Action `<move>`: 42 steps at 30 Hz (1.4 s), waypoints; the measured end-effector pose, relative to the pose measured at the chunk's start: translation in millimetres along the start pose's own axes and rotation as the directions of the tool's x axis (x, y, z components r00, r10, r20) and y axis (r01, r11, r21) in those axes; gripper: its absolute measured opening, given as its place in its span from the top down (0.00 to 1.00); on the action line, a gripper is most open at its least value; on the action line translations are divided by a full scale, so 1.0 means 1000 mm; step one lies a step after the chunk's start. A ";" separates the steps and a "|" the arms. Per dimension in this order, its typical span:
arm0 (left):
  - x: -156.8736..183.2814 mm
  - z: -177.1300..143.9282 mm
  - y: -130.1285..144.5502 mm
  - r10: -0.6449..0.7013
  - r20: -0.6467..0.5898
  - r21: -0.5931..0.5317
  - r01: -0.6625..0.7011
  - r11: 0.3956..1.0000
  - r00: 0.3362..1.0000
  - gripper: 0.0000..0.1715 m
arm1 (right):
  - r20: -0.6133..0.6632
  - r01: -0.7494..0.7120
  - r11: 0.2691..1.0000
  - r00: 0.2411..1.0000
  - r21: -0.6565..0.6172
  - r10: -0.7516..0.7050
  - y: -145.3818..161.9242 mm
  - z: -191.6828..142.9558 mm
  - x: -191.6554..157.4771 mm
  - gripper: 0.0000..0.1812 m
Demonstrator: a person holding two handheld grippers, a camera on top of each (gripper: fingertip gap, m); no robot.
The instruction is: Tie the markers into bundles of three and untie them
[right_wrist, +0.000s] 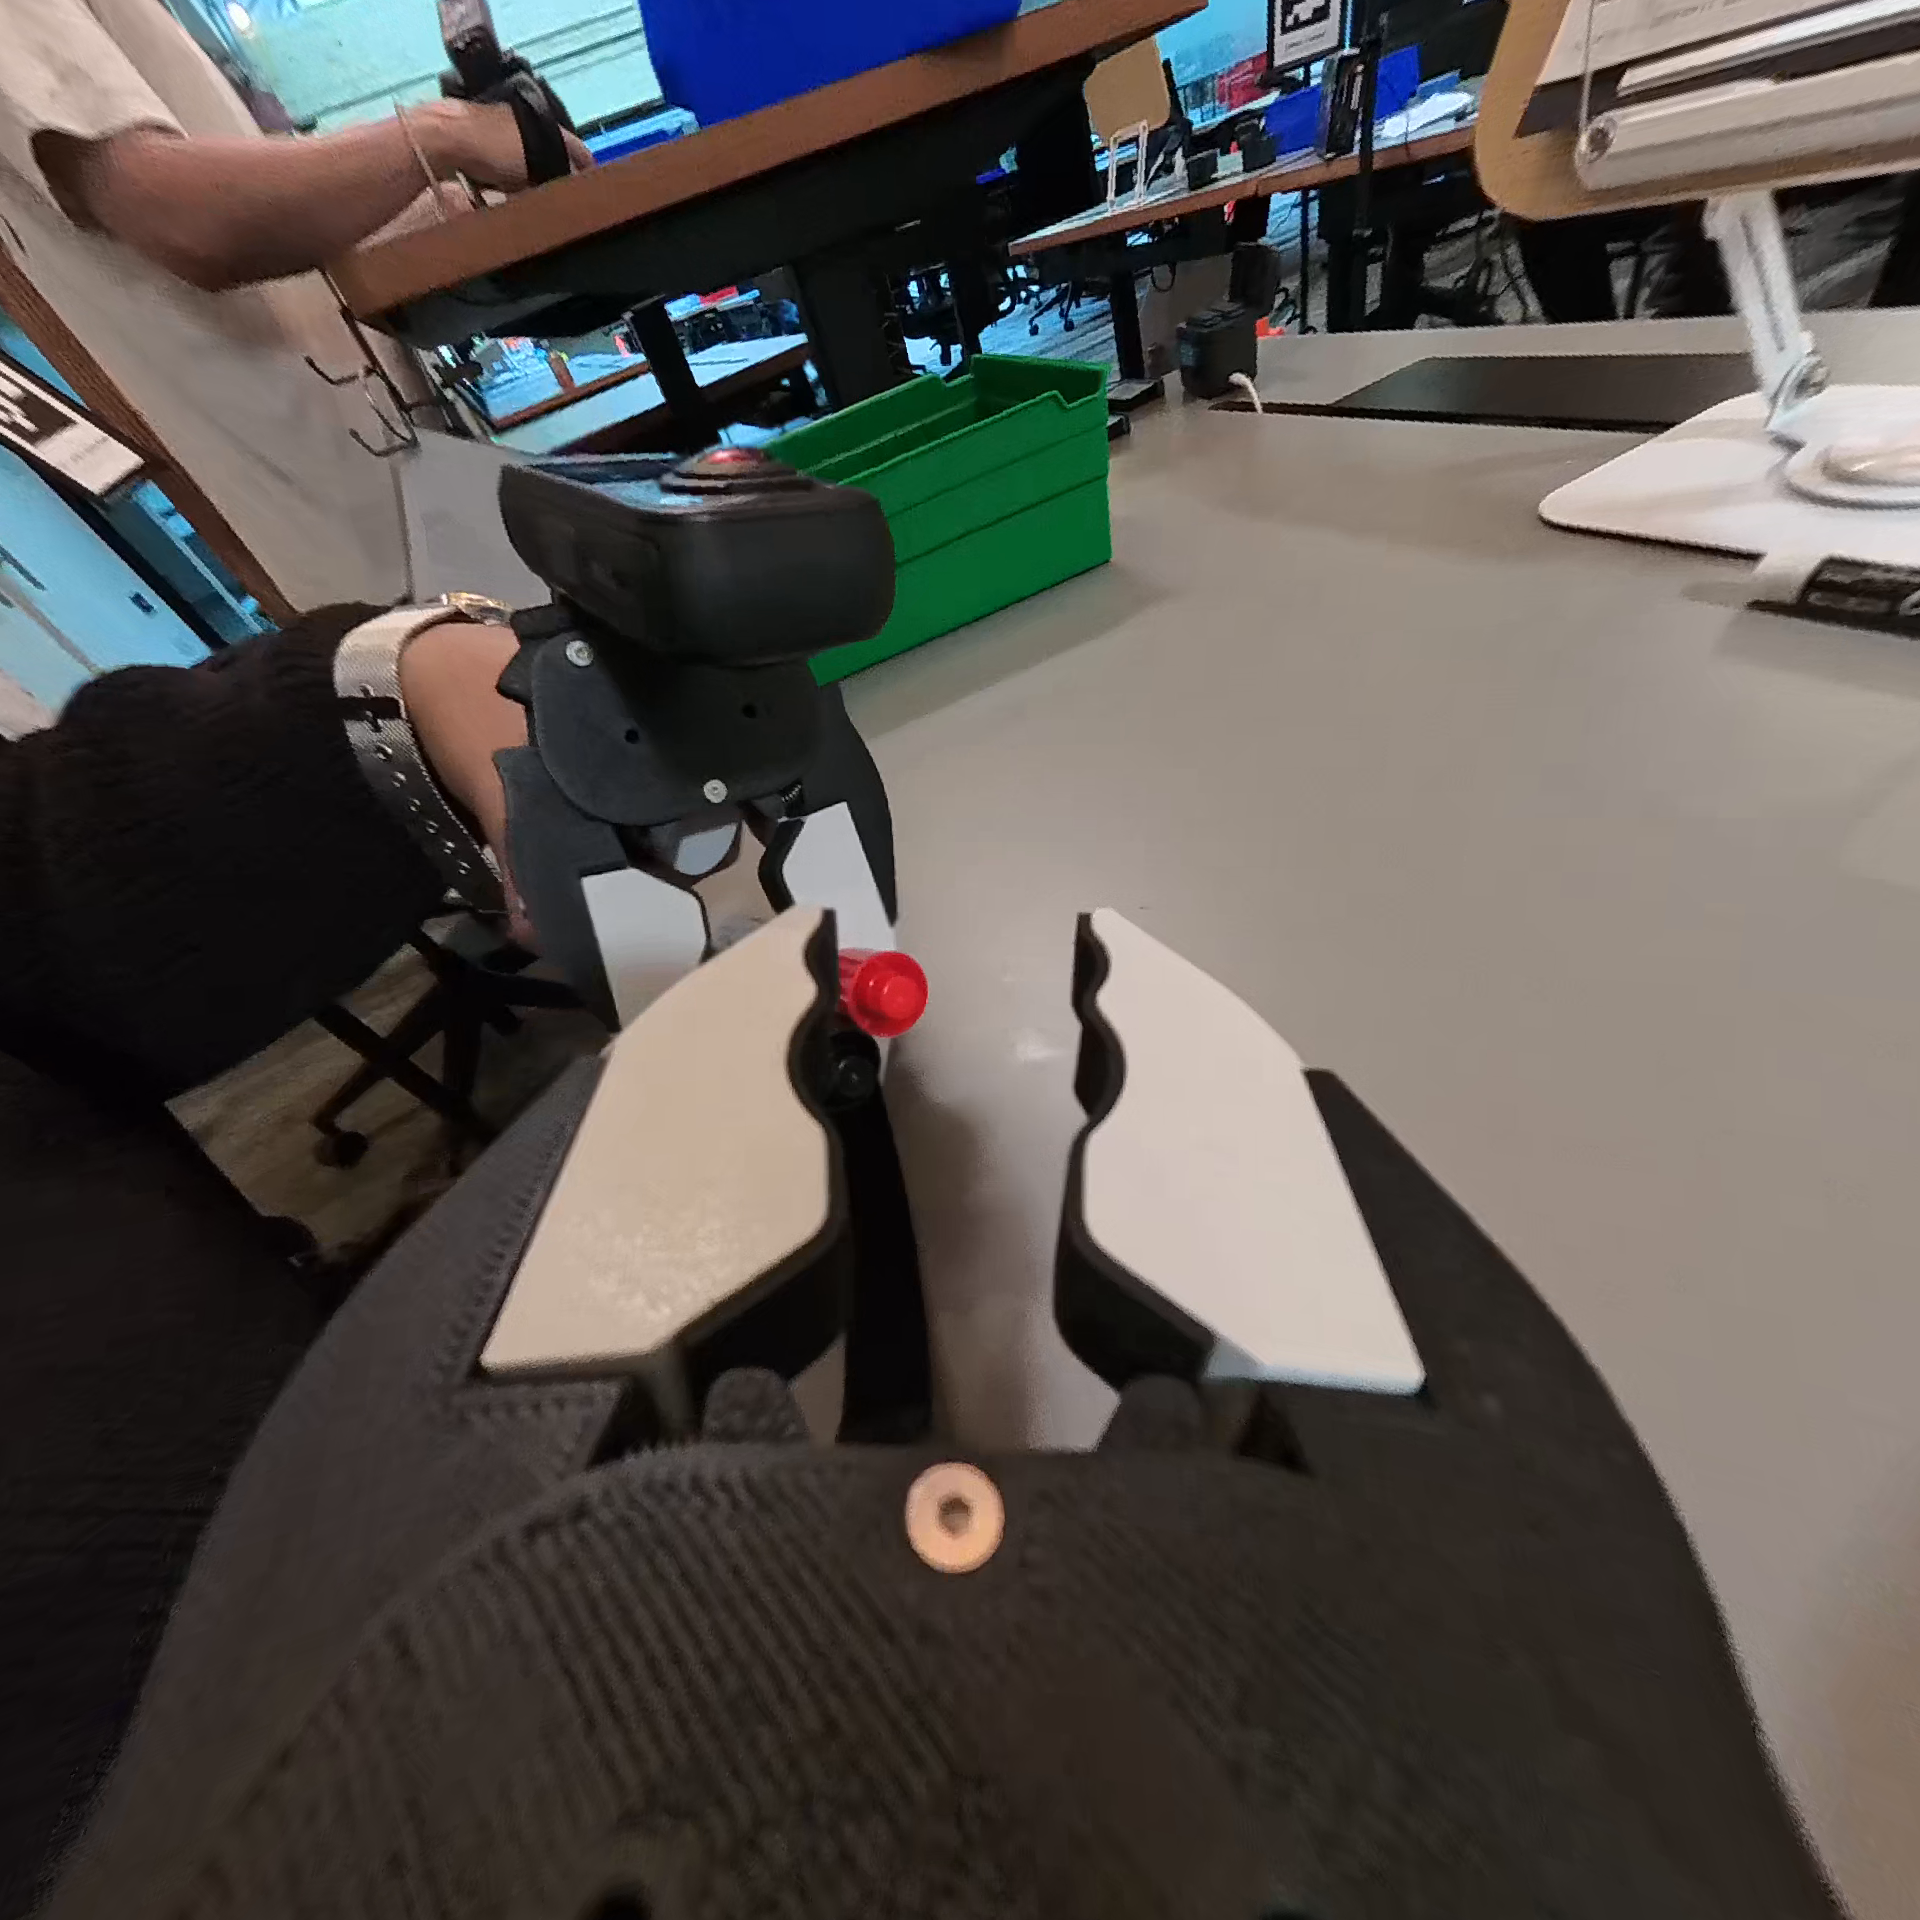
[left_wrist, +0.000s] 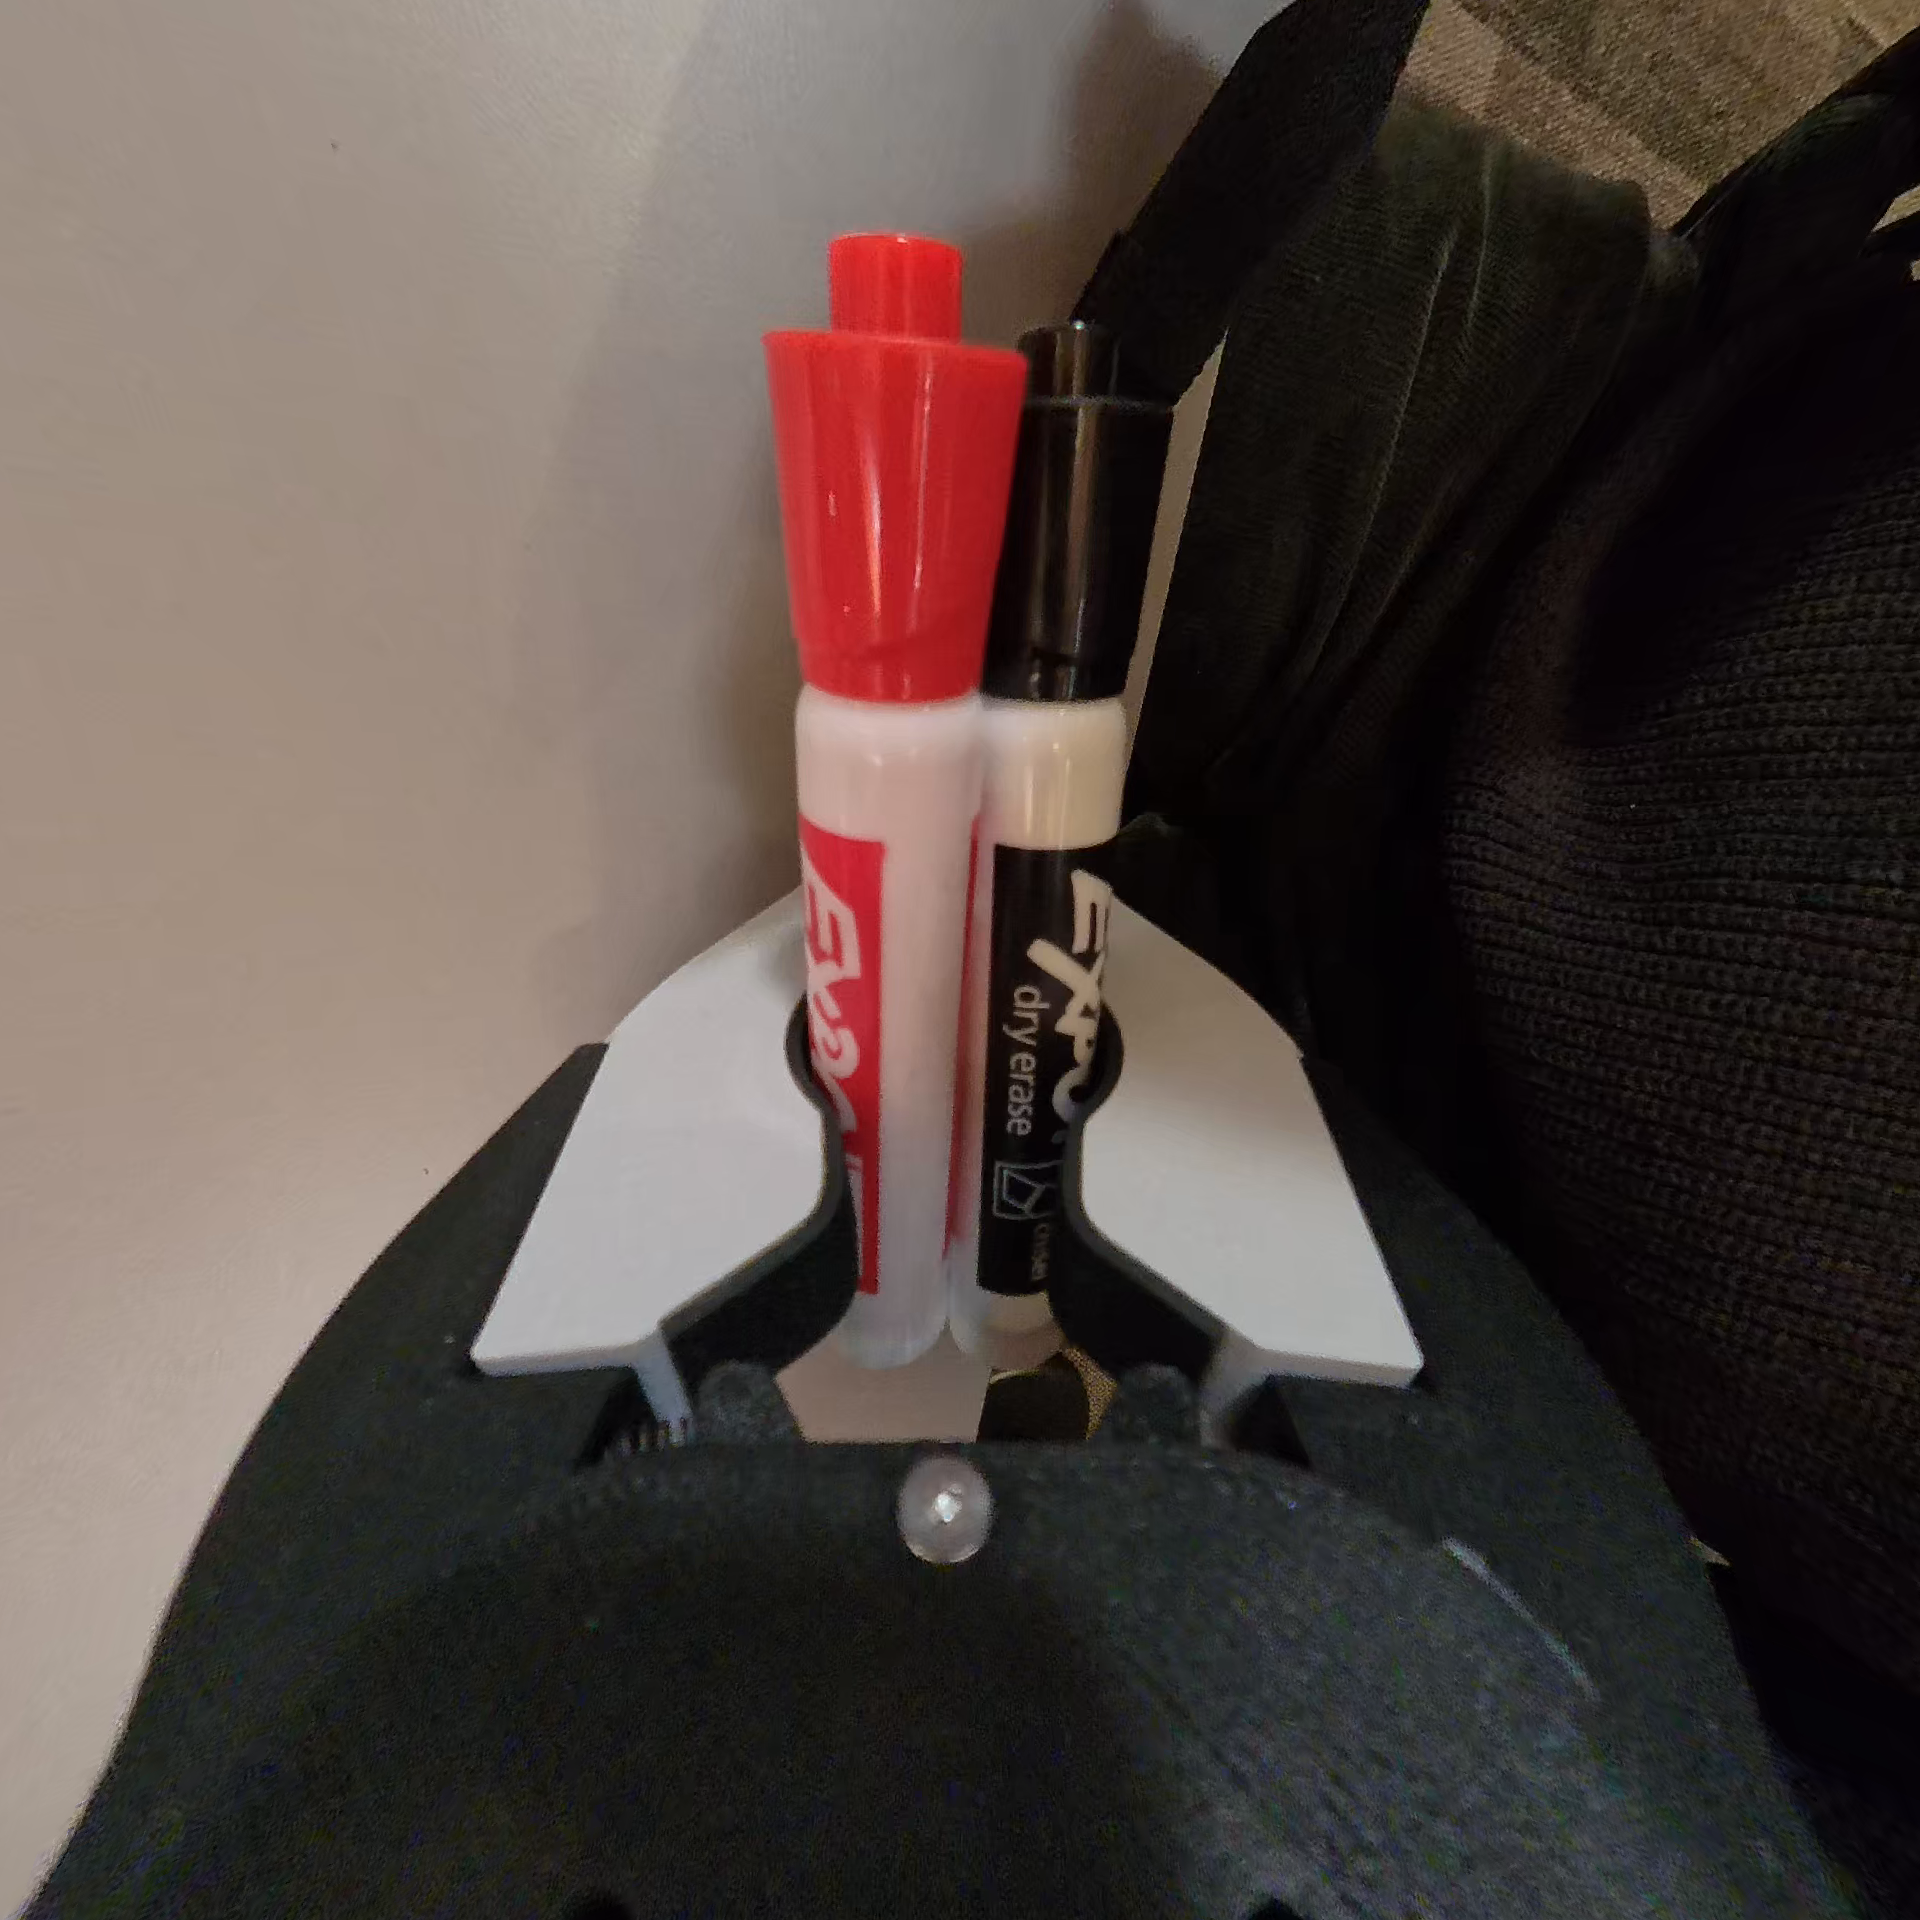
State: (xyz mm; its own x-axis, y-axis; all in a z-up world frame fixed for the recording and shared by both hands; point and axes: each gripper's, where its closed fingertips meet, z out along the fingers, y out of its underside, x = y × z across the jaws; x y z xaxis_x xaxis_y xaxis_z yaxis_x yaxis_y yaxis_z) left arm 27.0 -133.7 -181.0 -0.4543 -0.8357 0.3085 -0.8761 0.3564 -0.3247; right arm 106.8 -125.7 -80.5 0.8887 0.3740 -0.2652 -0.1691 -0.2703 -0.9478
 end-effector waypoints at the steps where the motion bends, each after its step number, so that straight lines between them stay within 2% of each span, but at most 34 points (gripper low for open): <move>1: 0.000 0.000 0.000 -0.006 -0.007 0.005 0.006 1.000 1.000 0.75 | -0.011 0.030 1.000 0.999 -0.005 -0.031 0.000 0.000 0.000 0.76; 6: 0.001 -0.001 -0.005 -0.052 -0.091 0.054 0.057 0.997 0.995 0.75 | -0.073 0.223 0.973 0.971 -0.057 -0.226 0.004 0.001 -0.001 0.77; 9: 0.005 -0.001 -0.010 -0.044 -0.212 0.073 0.061 0.995 0.976 0.75 | -0.135 0.372 0.924 0.915 -0.089 -0.381 0.000 -0.002 -0.001 0.77; 11: 0.000 -0.001 -0.015 -0.048 -0.241 0.100 0.074 0.992 0.969 0.75 | -0.184 0.462 0.882 0.863 -0.095 -0.471 -0.005 -0.006 0.001 0.78; 13: -0.004 -0.002 -0.018 -0.051 -0.248 0.135 0.087 0.987 0.967 0.75 | -0.210 0.510 0.856 0.830 -0.089 -0.516 -0.008 -0.007 0.000 0.80; 16: -0.005 -0.002 -0.018 -0.046 -0.226 0.155 0.083 0.985 0.973 0.75 | -0.201 0.513 0.853 0.829 -0.099 -0.522 -0.004 -0.003 -0.002 0.81; 19: -0.021 -0.005 -0.015 -0.050 -0.089 0.154 0.064 0.986 0.995 0.75 | -0.166 0.479 0.869 0.853 -0.124 -0.494 0.007 0.002 -0.003 0.82; 22: -0.048 -0.017 -0.024 -0.074 0.106 0.223 0.049 0.974 0.992 0.75 | -0.132 0.360 0.930 0.921 -0.079 -0.367 0.008 0.006 -0.005 0.82; 24: -0.072 -0.031 -0.032 -0.127 0.270 0.291 0.045 0.956 0.954 0.75 | -0.122 0.289 0.956 0.948 -0.049 -0.293 0.005 0.005 -0.004 0.82; 26: -0.093 -0.049 -0.033 -0.177 0.427 0.335 0.026 0.942 0.887 0.75 | -0.128 0.254 0.967 0.958 -0.039 -0.256 0.004 0.003 0.001 0.82; 30: -0.112 -0.069 -0.032 -0.253 0.526 0.410 0.018 0.912 0.812 0.75 | -0.153 0.236 0.971 0.959 -0.043 -0.240 0.005 0.000 0.010 0.82; 33: -0.116 -0.077 -0.034 -0.302 0.497 0.492 0.023 0.870 0.814 0.75 | -0.152 0.214 0.976 0.964 -0.037 -0.217 0.005 0.000 0.011 0.82; 36: -0.118 -0.073 -0.030 -0.331 0.449 0.510 0.066 0.858 0.830 0.75 | -0.154 0.216 0.976 0.963 -0.040 -0.220 0.005 -0.001 0.012 0.82; 42: -0.101 -0.065 -0.043 -0.393 0.146 0.611 0.230 0.758 0.908 0.75 | -0.179 0.274 0.960 0.943 -0.065 -0.281 0.007 -0.003 0.015 0.82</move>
State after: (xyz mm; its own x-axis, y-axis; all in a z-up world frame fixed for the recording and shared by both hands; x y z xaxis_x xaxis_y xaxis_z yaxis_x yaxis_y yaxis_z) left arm 100.1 -37.6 -140.1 -0.0447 -0.9598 0.2771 -0.6697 -0.1770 -0.7212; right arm 120.0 -124.6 -90.3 0.9617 0.2700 0.0481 0.1089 -0.2150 -0.9705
